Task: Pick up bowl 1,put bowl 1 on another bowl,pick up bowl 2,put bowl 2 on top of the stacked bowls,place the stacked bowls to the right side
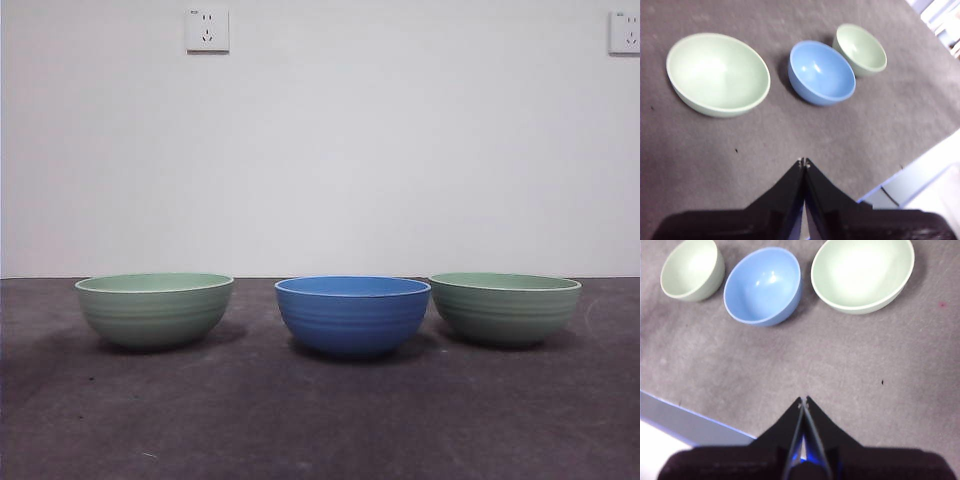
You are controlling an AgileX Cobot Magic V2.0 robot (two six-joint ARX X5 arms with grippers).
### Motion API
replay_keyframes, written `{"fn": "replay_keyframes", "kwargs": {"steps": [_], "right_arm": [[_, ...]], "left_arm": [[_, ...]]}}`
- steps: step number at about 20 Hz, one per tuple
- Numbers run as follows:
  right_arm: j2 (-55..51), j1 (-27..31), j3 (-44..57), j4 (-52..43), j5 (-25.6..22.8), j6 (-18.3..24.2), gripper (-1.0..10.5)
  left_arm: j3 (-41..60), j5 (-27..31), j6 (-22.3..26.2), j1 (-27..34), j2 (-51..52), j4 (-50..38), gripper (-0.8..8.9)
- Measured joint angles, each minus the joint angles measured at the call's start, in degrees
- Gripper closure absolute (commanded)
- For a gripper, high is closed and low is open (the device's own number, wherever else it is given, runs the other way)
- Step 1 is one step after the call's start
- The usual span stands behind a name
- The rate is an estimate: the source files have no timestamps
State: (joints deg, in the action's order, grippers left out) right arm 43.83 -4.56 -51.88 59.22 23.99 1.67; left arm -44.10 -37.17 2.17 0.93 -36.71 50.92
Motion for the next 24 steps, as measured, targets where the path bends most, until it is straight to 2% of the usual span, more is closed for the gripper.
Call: {"fn": "replay_keyframes", "kwargs": {"steps": [5, 6, 8, 9, 10, 12, 13, 19, 24], "right_arm": [[0.83, 0.02, 0.00, 0.28, -0.02, 0.74, 9.3], [0.87, 0.02, 0.00, 0.26, -0.09, 0.77, 8.9], [0.87, 0.02, 0.00, 0.15, -0.11, 0.92, 7.4], [0.87, 0.02, 0.00, 0.07, -0.11, 0.94, 6.3], [0.87, 0.02, 0.00, -0.02, -0.11, 0.94, 5.3], [0.90, 0.02, 0.00, -0.15, -0.11, 0.92, 3.8], [0.87, 0.02, 0.00, -0.15, -0.11, 0.87, 3.6], [0.98, 0.02, 0.00, -1.09, -0.15, 0.24, 3.6], [2.51, 0.02, -0.02, -5.01, -0.83, -2.51, 3.6]], "left_arm": [[-0.72, -0.09, 1.33, -0.11, -0.87, 1.20, 8.00], [-0.72, -0.07, 1.40, -0.11, -0.87, 1.33, 7.41], [-0.72, -0.09, 1.46, -0.13, -0.87, 1.49, 4.81], [-0.72, -0.09, 1.49, -0.13, -0.87, 1.49, 3.09], [-0.72, -0.09, 1.53, -0.13, -0.87, 1.49, 1.91], [-0.72, -0.07, 1.66, -0.13, -0.87, 1.46, 1.71], [-0.72, -0.07, 1.70, -0.13, -0.87, 1.44, 1.71], [-0.72, -0.07, 1.70, -0.13, -0.90, 1.38, 1.71], [-0.72, -0.07, 1.70, -0.13, -0.90, 1.38, 1.72]]}}
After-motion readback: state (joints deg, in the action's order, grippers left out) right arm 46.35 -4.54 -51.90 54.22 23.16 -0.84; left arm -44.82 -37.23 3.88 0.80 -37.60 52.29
